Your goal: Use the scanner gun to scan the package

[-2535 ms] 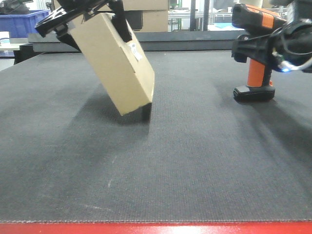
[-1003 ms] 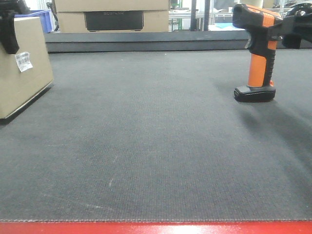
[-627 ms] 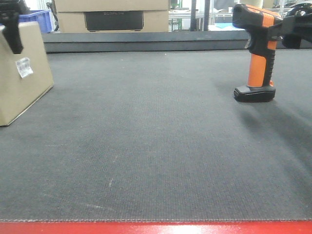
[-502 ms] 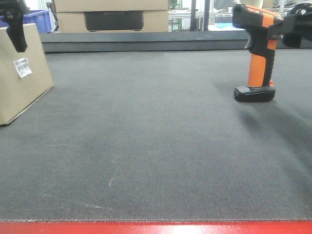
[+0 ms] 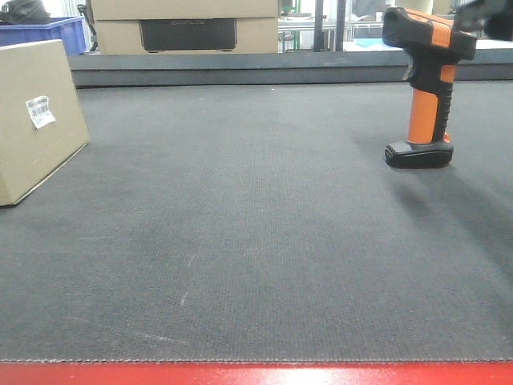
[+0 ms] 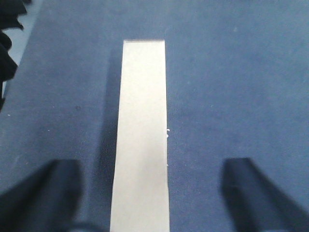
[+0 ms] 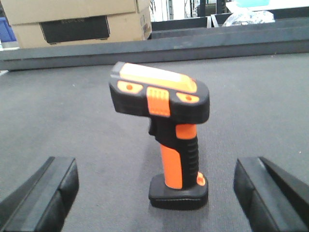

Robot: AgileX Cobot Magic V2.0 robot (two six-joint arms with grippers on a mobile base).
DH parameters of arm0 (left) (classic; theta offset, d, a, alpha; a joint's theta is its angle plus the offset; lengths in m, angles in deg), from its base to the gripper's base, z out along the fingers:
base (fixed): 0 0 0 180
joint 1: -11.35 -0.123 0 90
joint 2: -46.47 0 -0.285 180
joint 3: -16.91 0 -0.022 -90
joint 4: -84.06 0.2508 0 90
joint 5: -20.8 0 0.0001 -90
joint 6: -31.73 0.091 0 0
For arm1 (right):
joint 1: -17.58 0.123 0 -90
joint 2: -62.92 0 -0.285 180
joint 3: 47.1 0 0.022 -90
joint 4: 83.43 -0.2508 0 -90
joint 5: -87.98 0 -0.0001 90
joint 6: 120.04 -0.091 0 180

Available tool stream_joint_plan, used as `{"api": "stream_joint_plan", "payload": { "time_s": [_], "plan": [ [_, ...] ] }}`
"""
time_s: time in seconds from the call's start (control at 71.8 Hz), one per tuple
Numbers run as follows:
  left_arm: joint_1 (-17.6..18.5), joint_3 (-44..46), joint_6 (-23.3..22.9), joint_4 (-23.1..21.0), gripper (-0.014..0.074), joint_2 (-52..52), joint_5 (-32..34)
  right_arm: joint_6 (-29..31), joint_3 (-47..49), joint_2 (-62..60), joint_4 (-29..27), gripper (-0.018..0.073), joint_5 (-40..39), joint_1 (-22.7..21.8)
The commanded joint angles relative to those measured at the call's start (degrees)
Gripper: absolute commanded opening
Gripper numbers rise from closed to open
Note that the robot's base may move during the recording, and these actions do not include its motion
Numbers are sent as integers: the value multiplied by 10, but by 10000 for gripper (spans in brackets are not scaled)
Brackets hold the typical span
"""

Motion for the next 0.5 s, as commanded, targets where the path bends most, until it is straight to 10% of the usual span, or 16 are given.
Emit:
{"api": "stream_joint_plan", "payload": {
  "time_s": [0.0,0.139,0.488],
  "plan": [
    [1,-40,-7,-11,245,-43,27,0,-2,-23,5,561,5,2],
    [1,-138,-7,-16,-103,-117,98,0,-2,-70,8,559,61,2],
    [1,-395,-7,2,-111,-325,233,1,-2,-249,16,388,262,2]
  ]
}}
